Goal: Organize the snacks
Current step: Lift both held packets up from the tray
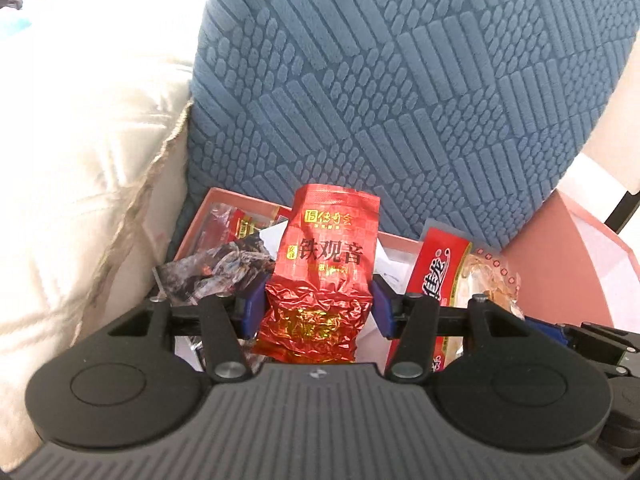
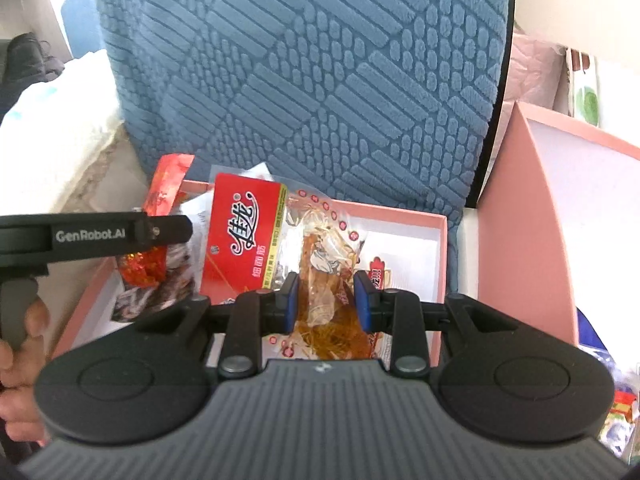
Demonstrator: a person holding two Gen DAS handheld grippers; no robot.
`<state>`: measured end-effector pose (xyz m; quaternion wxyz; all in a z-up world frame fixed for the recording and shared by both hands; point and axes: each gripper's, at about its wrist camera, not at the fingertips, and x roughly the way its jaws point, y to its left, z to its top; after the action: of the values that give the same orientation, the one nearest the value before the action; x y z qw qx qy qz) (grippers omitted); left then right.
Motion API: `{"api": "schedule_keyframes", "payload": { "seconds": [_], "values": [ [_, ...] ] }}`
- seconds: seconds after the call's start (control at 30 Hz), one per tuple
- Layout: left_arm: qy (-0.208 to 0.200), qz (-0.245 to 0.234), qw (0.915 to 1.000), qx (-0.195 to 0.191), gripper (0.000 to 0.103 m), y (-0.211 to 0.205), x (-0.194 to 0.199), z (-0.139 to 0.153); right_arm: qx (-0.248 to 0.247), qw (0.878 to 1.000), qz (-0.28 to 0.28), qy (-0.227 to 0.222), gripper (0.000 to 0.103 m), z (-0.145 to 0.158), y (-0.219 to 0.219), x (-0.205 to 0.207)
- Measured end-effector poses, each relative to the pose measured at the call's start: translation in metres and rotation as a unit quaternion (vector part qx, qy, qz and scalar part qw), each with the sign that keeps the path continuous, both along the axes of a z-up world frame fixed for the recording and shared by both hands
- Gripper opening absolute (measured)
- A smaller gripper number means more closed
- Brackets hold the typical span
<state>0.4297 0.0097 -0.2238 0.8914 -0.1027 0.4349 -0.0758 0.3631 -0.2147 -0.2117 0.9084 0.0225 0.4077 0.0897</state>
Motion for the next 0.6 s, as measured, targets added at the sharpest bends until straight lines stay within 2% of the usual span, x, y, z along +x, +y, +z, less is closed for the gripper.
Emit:
{"api": "schedule_keyframes", "payload": {
  "seconds": [0.33,0.5,0.6],
  "values": [
    [-0.027,0.002,0.9996,-0.012,0.059,0.001,-0.053,0.029,-0.003,1.000,-0.011,-0.010,0.032,0.007,-0.006,-0.026],
    [-0.028,0.009,0.9995,0.009,0.059,0.007,-0.079,0.034,0.009,1.000,-0.013,-0.009,0.032,0.013,-0.010,-0.048],
    [-0.024,0.008,0.9996,0.010,0.059,0.009,-0.091,0.037,-0.001,1.000,-0.009,-0.019,0.032,0.021,-0.008,-0.059]
  ]
}}
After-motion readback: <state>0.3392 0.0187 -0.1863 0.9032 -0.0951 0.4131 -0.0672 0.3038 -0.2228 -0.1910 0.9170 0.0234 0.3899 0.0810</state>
